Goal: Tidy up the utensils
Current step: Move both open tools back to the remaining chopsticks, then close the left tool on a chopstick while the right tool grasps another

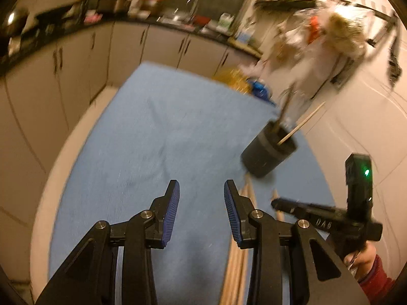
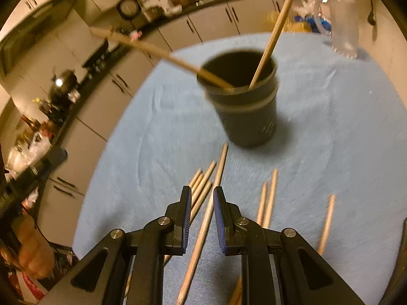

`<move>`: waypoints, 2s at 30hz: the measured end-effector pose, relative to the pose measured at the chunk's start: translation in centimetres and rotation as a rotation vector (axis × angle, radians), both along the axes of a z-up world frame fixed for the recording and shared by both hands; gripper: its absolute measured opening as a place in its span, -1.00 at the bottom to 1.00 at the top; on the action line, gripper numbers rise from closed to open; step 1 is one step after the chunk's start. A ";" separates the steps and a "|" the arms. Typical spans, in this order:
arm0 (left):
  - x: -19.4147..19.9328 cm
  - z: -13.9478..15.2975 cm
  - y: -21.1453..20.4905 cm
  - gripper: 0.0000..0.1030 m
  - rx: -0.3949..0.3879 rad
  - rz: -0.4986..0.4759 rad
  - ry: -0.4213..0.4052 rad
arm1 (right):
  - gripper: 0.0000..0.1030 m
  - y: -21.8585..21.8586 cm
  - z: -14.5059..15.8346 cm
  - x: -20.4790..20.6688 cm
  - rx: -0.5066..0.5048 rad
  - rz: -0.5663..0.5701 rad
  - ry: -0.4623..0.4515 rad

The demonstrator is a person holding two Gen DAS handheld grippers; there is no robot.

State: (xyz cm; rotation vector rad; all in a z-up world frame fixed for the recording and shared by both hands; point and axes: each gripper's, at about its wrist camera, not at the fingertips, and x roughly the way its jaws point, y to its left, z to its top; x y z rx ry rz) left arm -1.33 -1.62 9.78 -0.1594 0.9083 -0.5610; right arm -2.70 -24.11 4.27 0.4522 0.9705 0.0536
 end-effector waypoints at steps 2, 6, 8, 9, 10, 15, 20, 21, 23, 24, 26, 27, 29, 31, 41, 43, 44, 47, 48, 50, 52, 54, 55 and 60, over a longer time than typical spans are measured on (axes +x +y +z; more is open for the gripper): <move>0.1 -1.6 0.8 -0.33 0.005 -0.002 0.038 | -0.63 0.2 -0.7 0.6 -0.019 -0.010 0.029; -0.1 -3.4 1.7 -0.33 0.010 -0.001 0.058 | -0.63 0.5 -2.1 1.6 -0.052 -0.037 0.087; -0.3 -3.9 2.0 -0.33 0.007 -0.004 0.060 | -0.63 0.7 -2.5 2.1 -0.066 -0.048 0.108; -0.3 -4.0 2.1 -0.33 0.008 -0.005 0.061 | -0.63 0.8 -2.7 2.5 -0.068 -0.050 0.118; -0.2 -4.2 2.2 -0.33 0.009 -0.004 0.063 | -0.63 0.9 -2.9 2.8 -0.070 -0.049 0.123; 0.0 -4.6 2.0 -0.33 0.015 -0.008 0.076 | -0.63 1.5 -3.0 3.8 -0.126 -0.050 0.125; -0.1 -4.7 0.9 -0.33 0.030 -0.040 0.092 | -0.82 1.9 -2.8 3.9 -0.195 -0.023 0.132; -0.2 -4.9 0.6 -0.33 0.032 -0.053 0.100 | -0.82 1.8 -2.7 3.8 -0.198 -0.019 0.136; -0.2 -5.1 -0.3 -0.33 0.035 -0.084 0.120 | -0.83 1.4 -2.8 3.4 -0.202 -0.020 0.149; -0.2 -5.1 -0.6 -0.33 0.034 -0.098 0.129 | -0.83 1.1 -2.7 2.8 -0.187 -0.016 0.154; -0.1 -5.5 -1.6 -0.33 0.031 -0.138 0.161 | -0.83 0.7 -2.7 1.9 -0.156 -0.013 0.160; -0.1 -5.6 -2.3 -0.33 0.031 -0.164 0.176 | -0.83 0.6 -2.8 1.5 -0.139 -0.011 0.165; -0.3 -5.9 -3.7 -0.33 0.037 -0.208 0.193 | -0.84 0.5 -2.8 0.4 -0.103 -0.005 0.171; -0.5 -6.1 -5.1 -0.33 0.069 -0.239 0.191 | -0.84 0.7 -2.8 -0.4 -0.096 0.003 0.169; -0.9 -6.4 -7.6 -0.33 0.152 -0.260 0.176 | -0.82 0.7 -2.7 0.7 -0.104 0.030 0.187; -0.8 -6.5 -7.6 -0.33 0.159 -0.263 0.177 | -0.83 0.7 -2.8 1.0 -0.102 0.033 0.180; -0.7 -6.5 -7.7 -0.33 0.165 -0.266 0.178 | -0.83 0.8 -2.8 1.2 -0.097 0.033 0.177; -0.6 -6.8 -8.1 -0.34 0.181 -0.281 0.184 | -0.85 0.1 -2.9 0.8 -0.062 0.022 0.156; -0.6 -6.8 -8.3 -0.37 0.184 -0.284 0.185 | -0.86 -0.1 -2.9 0.5 -0.043 0.015 0.147; -0.3 -7.1 -8.6 -0.40 0.193 -0.288 0.192 | -0.86 -0.6 -2.6 -0.1 -0.014 0.007 0.120; -0.2 -7.3 -8.9 -0.43 0.199 -0.293 0.200 | -0.86 -1.0 -2.1 -0.9 0.001 -0.003 0.091; 0.0 -7.3 -9.5 -0.46 0.218 -0.297 0.199 | -0.86 -1.3 -1.5 -1.4 0.011 -0.015 0.063; 0.1 -7.3 -9.8 -0.47 0.226 -0.302 0.199 | -0.86 -1.6 -1.1 -1.8 0.022 -0.021 0.048; 0.4 -7.4 -11.7 -0.57 0.274 -0.327 0.197 | -0.86 -2.9 -0.3 -3.2 0.058 -0.041 0.006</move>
